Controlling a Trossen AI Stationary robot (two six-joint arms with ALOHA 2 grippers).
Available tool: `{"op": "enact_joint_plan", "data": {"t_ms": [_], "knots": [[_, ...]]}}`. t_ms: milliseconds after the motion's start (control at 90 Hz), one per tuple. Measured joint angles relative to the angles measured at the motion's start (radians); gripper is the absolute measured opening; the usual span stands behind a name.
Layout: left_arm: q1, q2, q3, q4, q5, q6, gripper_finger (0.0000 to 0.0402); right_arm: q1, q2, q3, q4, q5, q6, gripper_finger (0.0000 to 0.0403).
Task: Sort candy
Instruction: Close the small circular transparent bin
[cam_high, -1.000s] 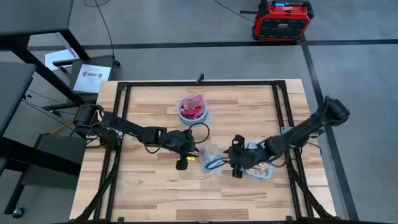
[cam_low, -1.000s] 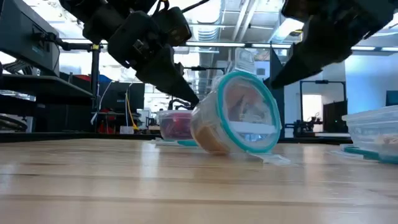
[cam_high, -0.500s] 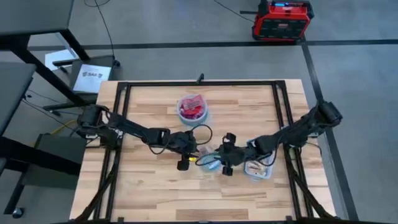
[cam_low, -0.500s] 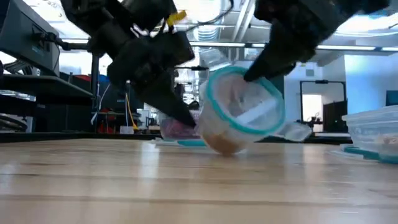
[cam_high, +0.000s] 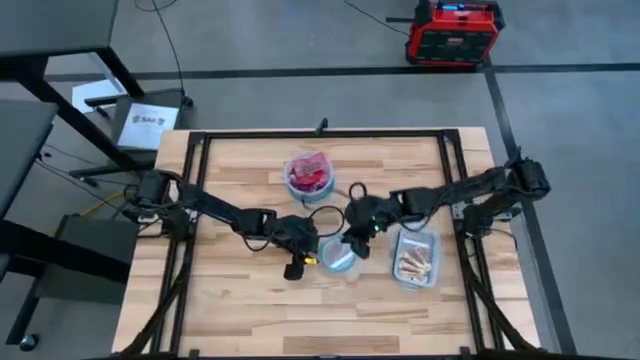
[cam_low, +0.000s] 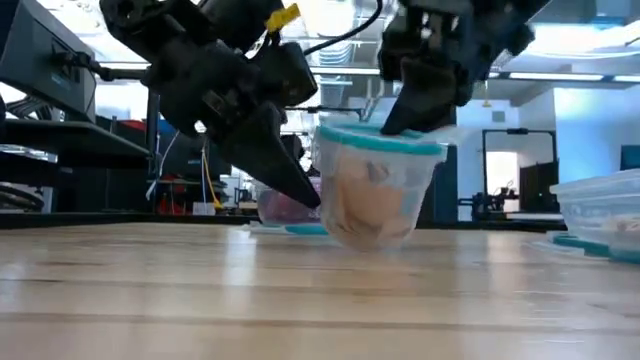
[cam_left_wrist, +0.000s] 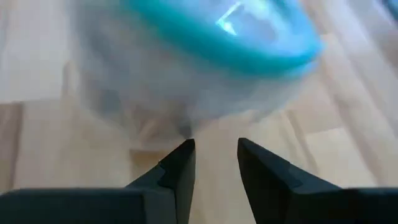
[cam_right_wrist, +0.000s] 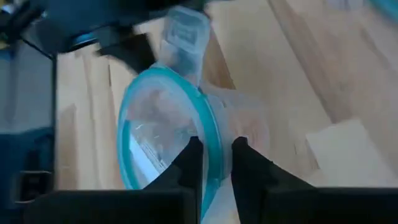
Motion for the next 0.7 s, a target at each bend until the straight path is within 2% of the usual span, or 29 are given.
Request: {"op": "enact_joint_plan", "data": {"t_ms": [56, 111, 378, 489, 611, 700], "knots": [[-0.004, -0.002, 0.000, -0.025, 0.001, -0.001, 0.0107, -0.042, 0.005, 0.000, -0.010, -0.065, 0.034, 0.0038], [-0.009, -0.003, 0.000, -0.051, 0.000, -0.001, 0.0107, -0.070, 0.006, 0.000, -0.021, -0.069, 0.044, 0.0052], [-0.023, -0.005, 0.000, -0.158, -0.002, -0.014, 0.0107, -0.139, -0.003, 0.000, -0.042, -0.099, 0.013, 0.0196], [-0.024, -0.017, -0.001, -0.204, -0.005, -0.010, 0.0107, -0.151, -0.029, 0.000, -0.093, -0.103, -0.024, 0.0236], [-0.022, -0.057, -0.001, -0.227, -0.023, 0.005, 0.0107, -0.134, -0.096, 0.000, -0.144, -0.024, -0.065, 0.0247], [-0.022, -0.098, -0.001, -0.225, -0.069, 0.030, 0.0107, -0.071, -0.152, 0.000, -0.127, 0.129, -0.058, 0.0245]]}}
